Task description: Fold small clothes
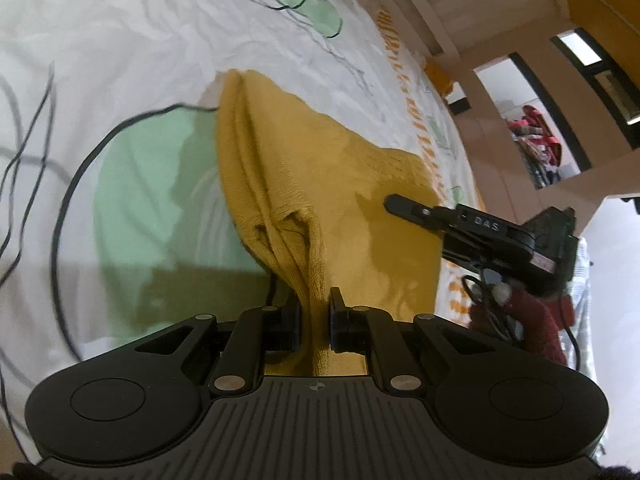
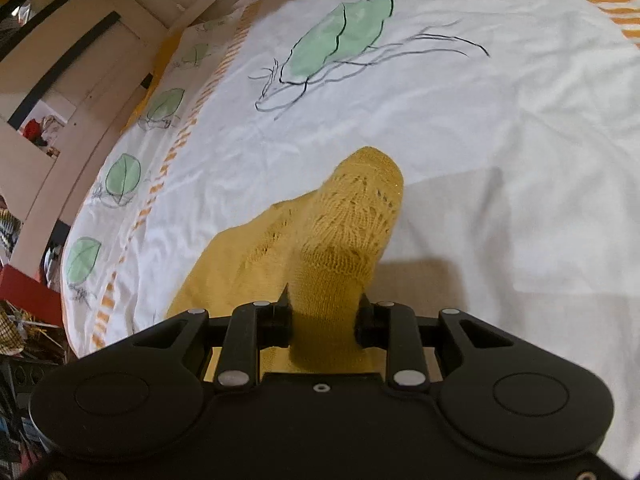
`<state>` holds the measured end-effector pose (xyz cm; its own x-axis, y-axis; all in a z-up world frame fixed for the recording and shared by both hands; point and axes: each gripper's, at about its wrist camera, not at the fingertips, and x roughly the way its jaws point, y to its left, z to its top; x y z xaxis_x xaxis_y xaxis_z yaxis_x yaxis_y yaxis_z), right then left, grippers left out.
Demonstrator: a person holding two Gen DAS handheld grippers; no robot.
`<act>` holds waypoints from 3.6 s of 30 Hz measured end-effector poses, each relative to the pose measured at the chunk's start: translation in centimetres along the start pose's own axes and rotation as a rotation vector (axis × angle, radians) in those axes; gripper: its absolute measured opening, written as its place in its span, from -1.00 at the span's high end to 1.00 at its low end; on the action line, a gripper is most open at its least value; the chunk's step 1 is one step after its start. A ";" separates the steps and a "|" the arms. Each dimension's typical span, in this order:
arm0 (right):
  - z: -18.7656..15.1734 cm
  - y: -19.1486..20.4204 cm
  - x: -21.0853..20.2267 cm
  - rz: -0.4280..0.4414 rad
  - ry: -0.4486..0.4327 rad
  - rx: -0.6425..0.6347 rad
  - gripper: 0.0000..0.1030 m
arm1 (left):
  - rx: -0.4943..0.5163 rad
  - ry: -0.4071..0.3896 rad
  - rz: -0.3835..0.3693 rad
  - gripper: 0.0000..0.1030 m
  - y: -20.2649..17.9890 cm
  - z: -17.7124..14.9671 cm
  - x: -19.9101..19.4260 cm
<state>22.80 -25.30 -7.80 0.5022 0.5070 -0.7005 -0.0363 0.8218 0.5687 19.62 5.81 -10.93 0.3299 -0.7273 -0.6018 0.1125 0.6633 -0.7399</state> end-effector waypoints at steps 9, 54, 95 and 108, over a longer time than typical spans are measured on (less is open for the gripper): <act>-2.0 -0.4 -0.9 -0.162 -0.138 -0.104 -0.15 | 0.074 -0.065 0.191 0.63 0.5 -1.8 -0.3; -5.2 3.5 -3.1 -0.267 -0.343 -0.268 -0.69 | 0.439 -0.339 0.638 -0.73 -6.0 -2.8 0.7; -17.5 8.0 -9.2 -0.428 -0.386 -0.237 -0.99 | 0.444 -0.296 0.751 -0.72 -11.2 -12.1 -0.7; -17.5 8.3 -8.8 -0.429 -0.377 -0.257 -0.99 | 0.422 -0.279 0.739 -0.72 -11.1 -12.0 -0.6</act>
<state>2.96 -18.43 -4.42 0.7866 0.0298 -0.6168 0.0532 0.9918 0.1158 6.94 -3.21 -5.98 0.6647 -0.0559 -0.7450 0.0979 0.9951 0.0127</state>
